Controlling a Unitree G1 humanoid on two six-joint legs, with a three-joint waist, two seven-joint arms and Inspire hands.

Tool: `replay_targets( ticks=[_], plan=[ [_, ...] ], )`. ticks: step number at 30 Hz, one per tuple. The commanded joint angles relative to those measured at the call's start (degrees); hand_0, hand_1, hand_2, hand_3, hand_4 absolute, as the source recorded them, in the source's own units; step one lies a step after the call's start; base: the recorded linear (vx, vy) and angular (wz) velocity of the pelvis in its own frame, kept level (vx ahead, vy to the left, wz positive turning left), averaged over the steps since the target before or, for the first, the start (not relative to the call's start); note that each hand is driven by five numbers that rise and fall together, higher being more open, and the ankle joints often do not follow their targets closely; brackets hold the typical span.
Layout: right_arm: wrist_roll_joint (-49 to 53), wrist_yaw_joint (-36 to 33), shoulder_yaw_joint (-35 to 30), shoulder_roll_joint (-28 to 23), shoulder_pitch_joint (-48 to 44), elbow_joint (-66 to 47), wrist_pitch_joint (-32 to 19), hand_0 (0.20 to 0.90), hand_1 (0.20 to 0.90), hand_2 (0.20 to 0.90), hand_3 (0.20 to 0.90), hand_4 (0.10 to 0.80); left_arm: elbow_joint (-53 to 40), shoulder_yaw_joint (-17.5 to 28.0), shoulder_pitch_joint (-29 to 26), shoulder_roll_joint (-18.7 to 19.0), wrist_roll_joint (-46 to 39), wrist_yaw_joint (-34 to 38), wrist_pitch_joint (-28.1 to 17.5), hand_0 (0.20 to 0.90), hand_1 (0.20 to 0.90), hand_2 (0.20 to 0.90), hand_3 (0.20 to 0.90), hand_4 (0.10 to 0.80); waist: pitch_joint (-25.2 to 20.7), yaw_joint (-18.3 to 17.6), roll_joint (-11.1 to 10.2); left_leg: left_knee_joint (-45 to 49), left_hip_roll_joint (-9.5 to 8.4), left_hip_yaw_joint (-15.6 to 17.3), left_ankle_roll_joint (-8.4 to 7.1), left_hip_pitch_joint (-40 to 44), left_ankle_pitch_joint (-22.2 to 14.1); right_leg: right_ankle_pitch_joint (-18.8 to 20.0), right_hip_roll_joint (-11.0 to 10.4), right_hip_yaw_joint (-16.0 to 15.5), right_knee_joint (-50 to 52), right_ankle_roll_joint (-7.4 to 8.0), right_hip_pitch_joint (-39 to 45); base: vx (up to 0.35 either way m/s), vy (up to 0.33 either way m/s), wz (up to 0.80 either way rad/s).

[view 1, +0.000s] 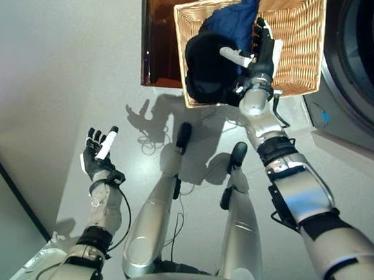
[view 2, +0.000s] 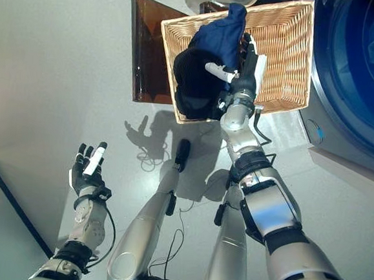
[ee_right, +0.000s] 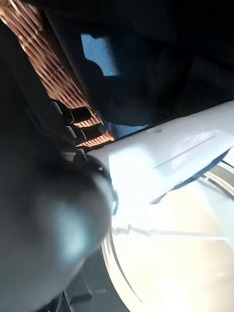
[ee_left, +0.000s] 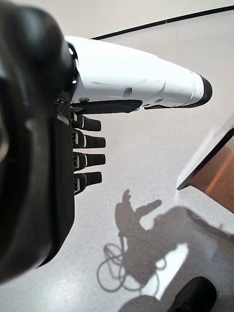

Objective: Pick up the clothes and place them into the washing machine

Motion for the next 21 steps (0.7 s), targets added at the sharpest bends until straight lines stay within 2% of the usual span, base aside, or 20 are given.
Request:
replay_targets(
  ticks=[1, 7, 8, 11, 21],
  plan=[
    [0.5, 0.6, 0.9, 1.1, -5.8, -0.5, -4.0, 0.900, 0.900, 0.900, 0.900, 0.800, -4.5, 1.6, 1.6, 6.0, -0.5, 1.7, -4.5, 0.900, 0.900, 0.900, 0.900, 0.800, 0.3, 1.4, 0.3, -1.8, -1.92, 1.8, -4.22, 0.9, -1.4, -4.3, 0.3, 2.5, 3.3, -0.01, 0.6, 0.000, 0.000, 0.00],
    [2.1, 1.1, 1.1, 1.3, -7.0, 1.0, -4.1, 0.900, 0.900, 0.900, 0.900, 0.800, -6.6, 1.2, 2.0, 6.2, -0.9, 1.4, -4.6, 0.900, 0.900, 0.900, 0.900, 0.800, 0.3, 1.6, 0.2, -1.8, -2.01, 1.5, -4.29, -0.2, -1.2, -4.2, 0.3, 2.3, 3.4, 0.03, -0.5, 0.000, 0.000, 0.00],
    [2.4, 1.2, 1.0, 1.1, -7.2, 1.3, -4.2, 0.837, 0.837, 0.837, 0.837, 0.755, -7.0, 1.2, 2.1, 6.2, -1.0, 1.3, -4.7, 0.900, 0.900, 0.900, 0.900, 0.800, 0.3, 1.7, 0.2, -1.8, -2.07, 1.4, -4.28, -0.4, -1.2, -4.2, 0.3, 2.3, 3.4, 0.04, -0.6, 0.000, 0.000, 0.00],
    [3.0, 1.4, 1.1, 0.3, -8.1, 2.0, -4.1, 0.796, 0.796, 0.796, 0.796, 0.725, -7.7, 0.9, 2.3, 6.3, -1.4, 0.8, -4.8, 0.900, 0.900, 0.900, 0.900, 0.800, 0.3, 1.9, 0.3, -1.8, -2.13, 1.0, -4.29, -1.0, -1.1, -4.3, 0.2, 1.9, 3.6, 0.08, -1.1, -0.003, -0.003, 0.03],
    [4.4, 1.9, 1.6, -1.8, -11.7, 4.3, -3.9, 0.823, 0.823, 0.823, 0.823, 0.745, -9.6, 0.4, 2.4, 7.2, -2.3, 0.3, -5.2, 0.900, 0.900, 0.900, 0.900, 0.800, 0.3, 3.0, 0.1, -1.8, -2.42, -0.5, -4.31, -3.9, -0.7, -4.5, -0.2, 0.4, 4.0, 0.32, -3.3, -0.004, -0.002, 0.06]
  ],
)
